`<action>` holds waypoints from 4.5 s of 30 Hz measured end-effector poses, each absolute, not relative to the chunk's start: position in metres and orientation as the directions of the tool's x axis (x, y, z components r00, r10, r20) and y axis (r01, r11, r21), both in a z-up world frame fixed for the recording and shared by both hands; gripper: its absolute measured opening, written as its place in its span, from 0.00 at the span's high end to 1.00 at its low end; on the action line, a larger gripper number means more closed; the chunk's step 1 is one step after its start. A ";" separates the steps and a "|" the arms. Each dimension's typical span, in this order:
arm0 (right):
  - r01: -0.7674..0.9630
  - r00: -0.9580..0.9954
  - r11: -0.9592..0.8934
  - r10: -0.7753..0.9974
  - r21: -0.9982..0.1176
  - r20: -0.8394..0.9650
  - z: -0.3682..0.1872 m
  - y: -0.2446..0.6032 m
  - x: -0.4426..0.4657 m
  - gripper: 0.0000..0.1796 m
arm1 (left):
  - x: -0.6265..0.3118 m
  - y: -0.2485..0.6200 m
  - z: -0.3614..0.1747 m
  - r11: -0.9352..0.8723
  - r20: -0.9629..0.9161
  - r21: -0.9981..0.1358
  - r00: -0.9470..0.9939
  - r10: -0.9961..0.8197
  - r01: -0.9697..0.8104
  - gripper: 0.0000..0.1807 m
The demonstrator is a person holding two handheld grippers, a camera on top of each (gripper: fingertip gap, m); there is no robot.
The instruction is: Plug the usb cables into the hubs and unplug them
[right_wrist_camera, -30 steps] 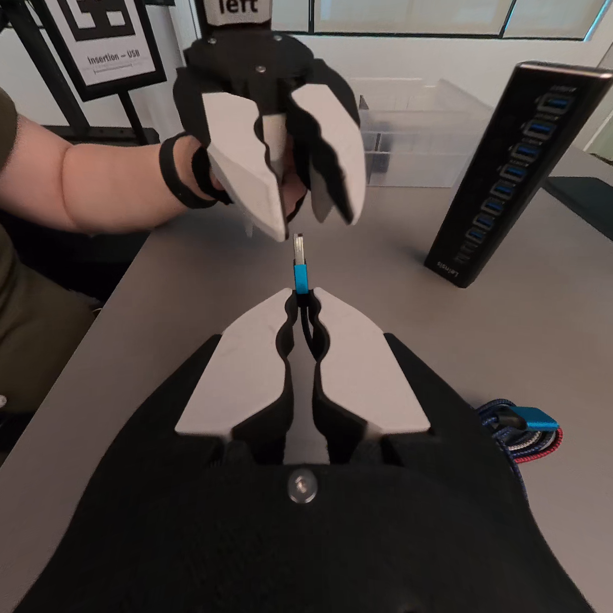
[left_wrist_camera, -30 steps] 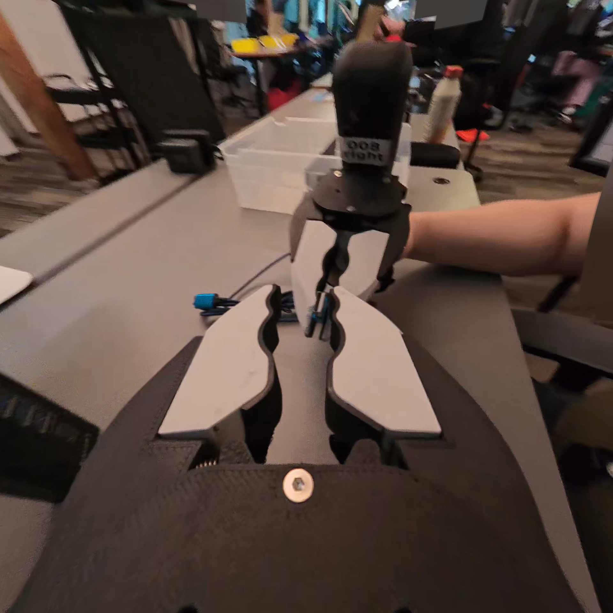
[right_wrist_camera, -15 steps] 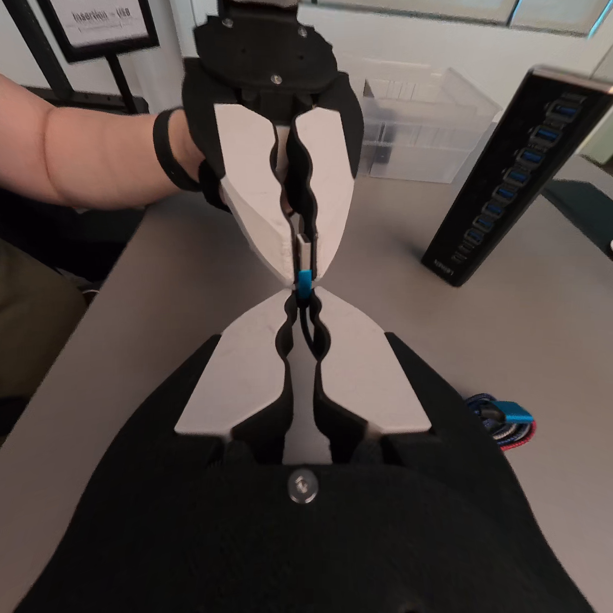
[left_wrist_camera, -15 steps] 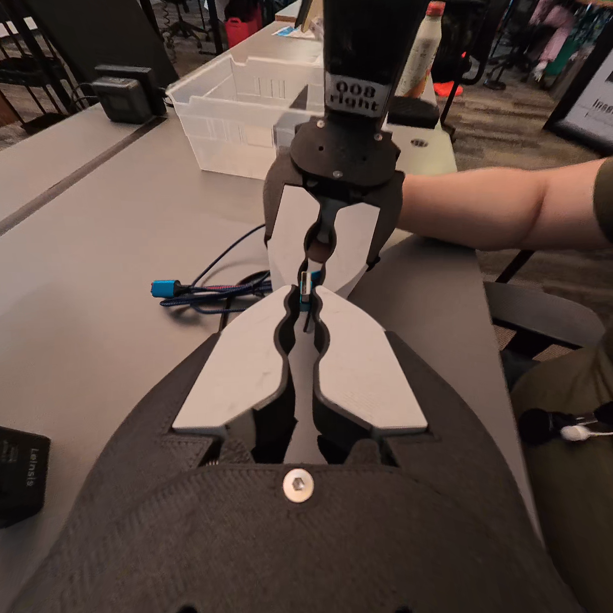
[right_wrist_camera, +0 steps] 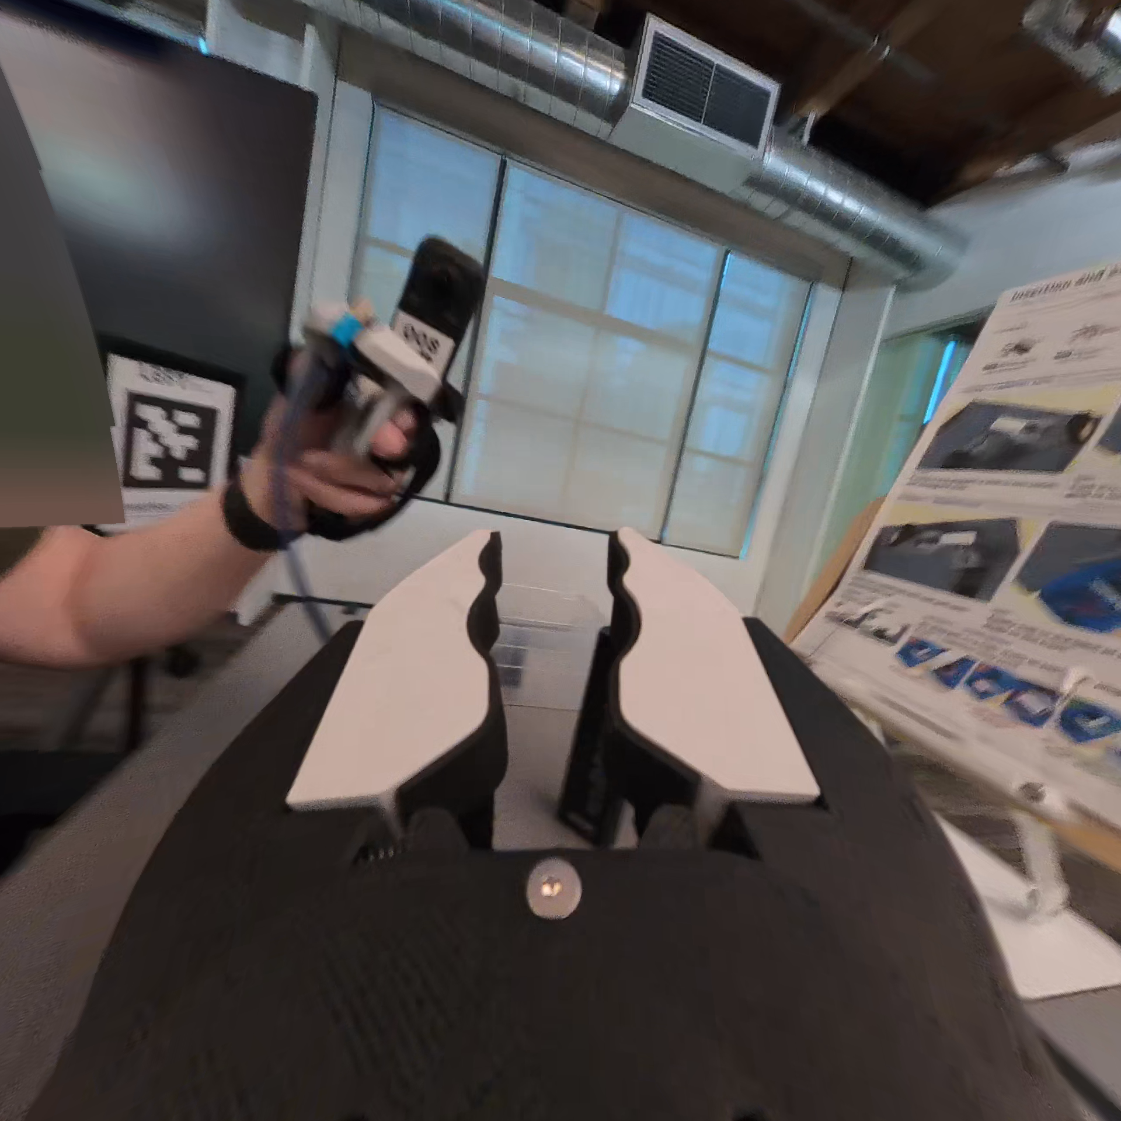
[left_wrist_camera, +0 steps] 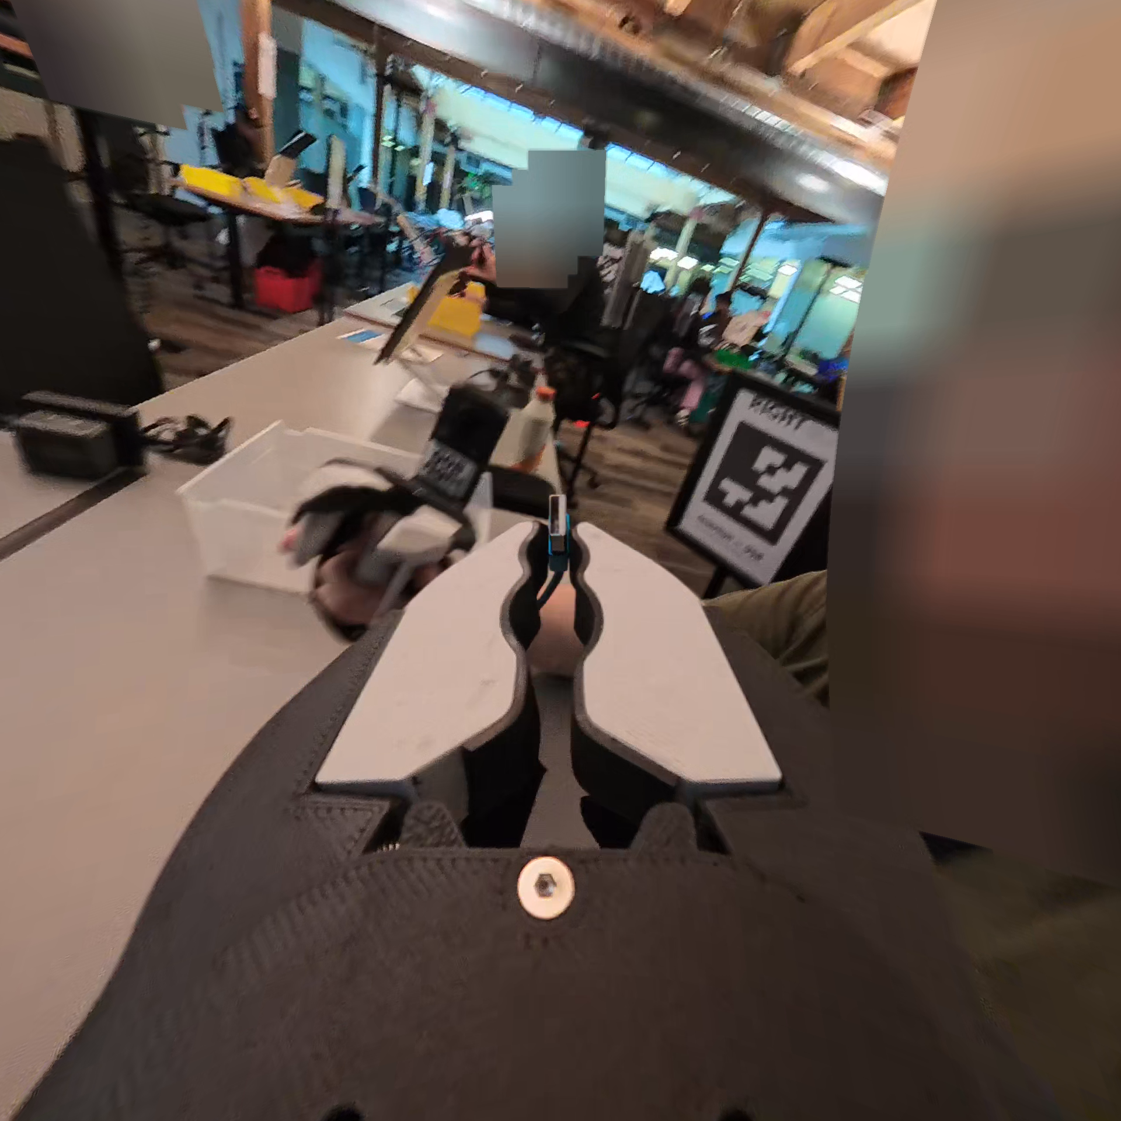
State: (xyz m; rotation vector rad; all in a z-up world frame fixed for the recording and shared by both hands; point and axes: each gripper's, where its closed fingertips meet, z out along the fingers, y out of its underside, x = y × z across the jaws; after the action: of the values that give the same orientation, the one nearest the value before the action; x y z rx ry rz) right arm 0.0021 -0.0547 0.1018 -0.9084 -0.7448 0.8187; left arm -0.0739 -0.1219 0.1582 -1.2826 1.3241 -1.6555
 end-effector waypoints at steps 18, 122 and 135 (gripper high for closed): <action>0.106 0.744 0.742 0.382 -0.662 0.548 0.132 -0.043 -0.069 0.91 | -0.067 -0.031 0.131 -0.667 0.637 -0.717 -0.198 -0.745 0.204 0.97; 0.255 0.801 0.410 0.417 -0.876 0.428 0.122 0.004 -0.022 0.97 | -0.002 0.044 0.066 -0.037 -0.010 -0.986 0.280 -0.960 -0.163 0.84; 0.348 0.771 0.447 0.363 -0.824 0.523 0.120 0.002 -0.022 0.97 | -0.007 0.049 0.065 0.074 -0.171 -0.959 0.349 -0.921 -0.275 0.85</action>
State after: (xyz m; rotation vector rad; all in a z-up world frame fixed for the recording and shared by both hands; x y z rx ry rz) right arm -0.0216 0.0024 0.1204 -1.1356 -0.7308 0.0101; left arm -0.0067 0.0493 0.0646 -1.4529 1.1564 -0.7001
